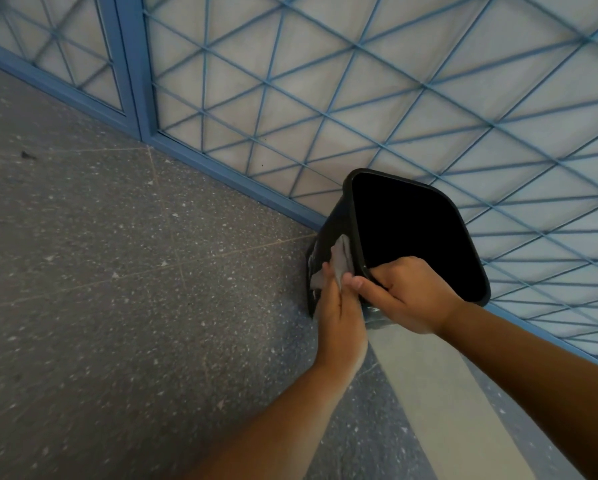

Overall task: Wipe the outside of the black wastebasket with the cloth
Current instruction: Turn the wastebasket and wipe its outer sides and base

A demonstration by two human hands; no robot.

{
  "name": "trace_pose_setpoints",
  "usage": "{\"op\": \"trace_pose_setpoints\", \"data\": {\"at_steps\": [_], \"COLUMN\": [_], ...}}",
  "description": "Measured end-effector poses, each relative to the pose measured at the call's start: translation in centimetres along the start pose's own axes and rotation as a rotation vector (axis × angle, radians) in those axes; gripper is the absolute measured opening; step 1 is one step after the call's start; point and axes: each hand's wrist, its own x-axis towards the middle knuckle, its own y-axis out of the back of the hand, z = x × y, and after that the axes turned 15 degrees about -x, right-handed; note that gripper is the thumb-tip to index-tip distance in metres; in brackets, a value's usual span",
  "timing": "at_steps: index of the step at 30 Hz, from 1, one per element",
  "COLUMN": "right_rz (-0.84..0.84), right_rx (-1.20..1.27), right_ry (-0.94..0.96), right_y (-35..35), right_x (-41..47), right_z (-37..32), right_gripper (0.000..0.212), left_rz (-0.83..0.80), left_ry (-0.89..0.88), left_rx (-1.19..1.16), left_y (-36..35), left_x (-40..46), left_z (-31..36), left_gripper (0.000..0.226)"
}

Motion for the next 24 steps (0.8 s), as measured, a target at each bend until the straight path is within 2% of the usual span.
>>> {"op": "trace_pose_setpoints", "data": {"at_steps": [3, 6, 10, 14, 18, 22, 24], "right_rz": [-0.009, 0.009, 0.004, -0.009, -0.011, -0.023, -0.01], "right_rx": [-0.014, -0.011, -0.014, 0.01, 0.0, 0.015, 0.008], "right_ry": [0.004, -0.017, 0.015, -0.014, 0.022, -0.007, 0.007], "right_y": [0.0, 0.0, 0.1, -0.1, 0.1, 0.1, -0.1], "right_x": [0.0, 0.0, 0.2, -0.2, 0.1, -0.2, -0.1], "right_z": [0.0, -0.1, 0.1, 0.2, 0.2, 0.2, 0.2], "right_gripper": [0.062, 0.061, 0.062, 0.064, 0.062, 0.063, 0.062], "left_rz": [-0.019, 0.07, -0.013, 0.074, -0.024, 0.028, -0.021], "left_ry": [0.04, 0.088, 0.062, 0.098, -0.012, -0.018, -0.055], "left_rx": [-0.017, -0.006, 0.011, 0.045, 0.035, 0.053, 0.056], "left_y": [0.0, 0.7, -0.4, 0.7, -0.5, 0.8, 0.1], "left_x": [-1.1, -0.2, -1.5, -0.5, -0.7, 0.4, 0.3], "left_z": [-0.2, -0.5, -0.4, -0.7, 0.0, -0.3, -0.1], "left_gripper": [0.053, 0.057, 0.069, 0.057, 0.045, 0.049, 0.047]}}
